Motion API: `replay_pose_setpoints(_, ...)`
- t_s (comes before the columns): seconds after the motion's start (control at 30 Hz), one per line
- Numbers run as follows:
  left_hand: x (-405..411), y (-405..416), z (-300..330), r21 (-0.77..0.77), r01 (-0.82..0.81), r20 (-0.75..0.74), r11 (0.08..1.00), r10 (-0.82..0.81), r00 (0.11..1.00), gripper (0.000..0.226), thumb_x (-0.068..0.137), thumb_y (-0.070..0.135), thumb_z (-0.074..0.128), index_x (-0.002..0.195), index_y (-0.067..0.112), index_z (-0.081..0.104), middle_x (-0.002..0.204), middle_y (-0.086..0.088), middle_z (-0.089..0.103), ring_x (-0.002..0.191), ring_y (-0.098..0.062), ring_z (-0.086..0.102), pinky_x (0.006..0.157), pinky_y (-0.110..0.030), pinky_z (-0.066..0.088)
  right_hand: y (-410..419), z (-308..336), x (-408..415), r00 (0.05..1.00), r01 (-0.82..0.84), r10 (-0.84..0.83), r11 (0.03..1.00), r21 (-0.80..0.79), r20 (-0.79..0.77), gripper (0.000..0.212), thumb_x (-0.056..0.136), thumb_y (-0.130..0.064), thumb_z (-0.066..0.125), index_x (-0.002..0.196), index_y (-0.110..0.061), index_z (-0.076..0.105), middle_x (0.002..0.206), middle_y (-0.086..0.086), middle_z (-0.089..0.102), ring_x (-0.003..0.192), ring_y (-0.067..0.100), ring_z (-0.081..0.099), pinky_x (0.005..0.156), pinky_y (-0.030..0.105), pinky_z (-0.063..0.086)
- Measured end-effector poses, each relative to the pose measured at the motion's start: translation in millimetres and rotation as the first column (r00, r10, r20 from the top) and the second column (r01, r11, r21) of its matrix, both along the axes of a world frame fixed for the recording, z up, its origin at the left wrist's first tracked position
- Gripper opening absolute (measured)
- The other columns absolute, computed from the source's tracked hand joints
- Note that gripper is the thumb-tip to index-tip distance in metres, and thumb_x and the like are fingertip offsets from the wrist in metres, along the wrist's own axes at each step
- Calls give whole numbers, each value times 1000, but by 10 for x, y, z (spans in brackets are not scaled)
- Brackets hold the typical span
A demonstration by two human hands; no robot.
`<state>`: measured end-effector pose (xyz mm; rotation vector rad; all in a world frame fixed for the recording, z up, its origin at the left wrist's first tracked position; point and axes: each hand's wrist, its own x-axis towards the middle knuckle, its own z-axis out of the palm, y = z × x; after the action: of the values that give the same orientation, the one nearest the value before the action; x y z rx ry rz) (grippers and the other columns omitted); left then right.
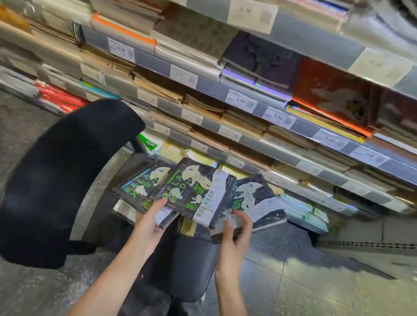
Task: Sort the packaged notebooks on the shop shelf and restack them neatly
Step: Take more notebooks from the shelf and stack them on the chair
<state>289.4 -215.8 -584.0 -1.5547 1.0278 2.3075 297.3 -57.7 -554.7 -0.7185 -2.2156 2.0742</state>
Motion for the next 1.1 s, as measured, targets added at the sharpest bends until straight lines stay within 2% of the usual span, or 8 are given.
replay_pose_setpoints(0.13, -52, -204, -569, -47, 64, 61, 997, -61, 996, 21, 86, 19, 64, 105, 14, 59, 96, -4, 60, 79, -18, 58, 83, -29, 45, 32, -520, -45, 999, -2, 0, 999, 52, 44, 27, 94, -2, 46, 102, -27, 52, 116, 2, 55, 112, 27, 49, 94, 32, 41)
replay_pose_setpoints(0.27, -6, -341, -1015, 2, 45, 85, 999, -45, 995, 53, 77, 17, 73, 125, 16, 52, 107, -3, 67, 93, -22, 65, 72, -31, 53, 98, -911, -52, 995, -67, 58, 991, 112, 80, 33, 95, -2, 45, 110, -31, 54, 118, -4, 56, 109, 32, 52, 96, 58, 40)
replay_pose_setpoints(0.4, 97, -447, -1311, 21, 66, 99, 998, -68, 993, 94, 46, 26, 90, 130, 27, 47, 122, -2, 62, 110, -22, 60, 98, -44, 45, -1, -995, -80, 997, -49, 42, 992, 115, 63, 29, 95, 0, 44, 113, -21, 54, 121, 0, 54, 114, 25, 50, 100, 47, 38)
replay_pose_setpoints(0.57, 153, -554, -1350, -136, 109, 111, 985, -94, 989, 62, 78, 1, 70, 131, 15, 41, 123, -10, 59, 116, -28, 55, 97, -47, 44, -58, -935, -118, 1000, -10, 10, 1000, 11, 30, 33, 95, 2, 44, 113, -24, 52, 121, -4, 53, 117, 16, 49, 99, 34, 39)
replay_pose_setpoints(0.7, 222, -556, -1333, -344, 238, 184, 908, -183, 966, 80, 70, 12, 79, 138, 19, 37, 145, -9, 26, 122, -17, 43, 106, -35, 33, -94, -895, -166, 994, -94, 96, 995, -42, 43, 38, 92, 6, 45, 119, -21, 45, 118, -4, 47, 102, -2, 50, 88, 15, 41)
replay_pose_setpoints(0.8, 214, -527, -1295, -466, 310, 246, 829, -215, 945, 92, 79, 2, 70, 149, 27, 15, 150, -3, 7, 131, -19, 34, 104, -30, 28, -120, -987, -197, 979, -162, 174, 980, -113, 107, 56, 91, 4, 49, 129, -34, 37, 131, -6, 44, 120, 14, 47, 101, 36, 42)
replay_pose_setpoints(0.93, 176, -563, -1281, -575, 325, 182, 750, -270, 945, 78, 81, 2, 66, 143, 32, 30, 151, 5, 8, 135, -13, 28, 101, -26, 28, -129, -1129, -267, 953, -190, 233, 958, -213, 196, 88, 90, 3, 53, 126, -70, 18, 153, -7, 24, 132, 19, 40, 109, 51, 33)
replay_pose_setpoints(1.1, 46, -620, -1231, -609, 379, 106, 697, -402, 910, 60, 86, 5, 61, 134, 36, 41, 148, 6, 21, 136, -13, 24, 101, -29, 29, -53, -1269, -306, 907, -182, 278, 936, -301, 316, 97, 91, 4, 51, 135, -62, -4, 145, -8, 31, 126, 25, 46, 102, 57, 38)
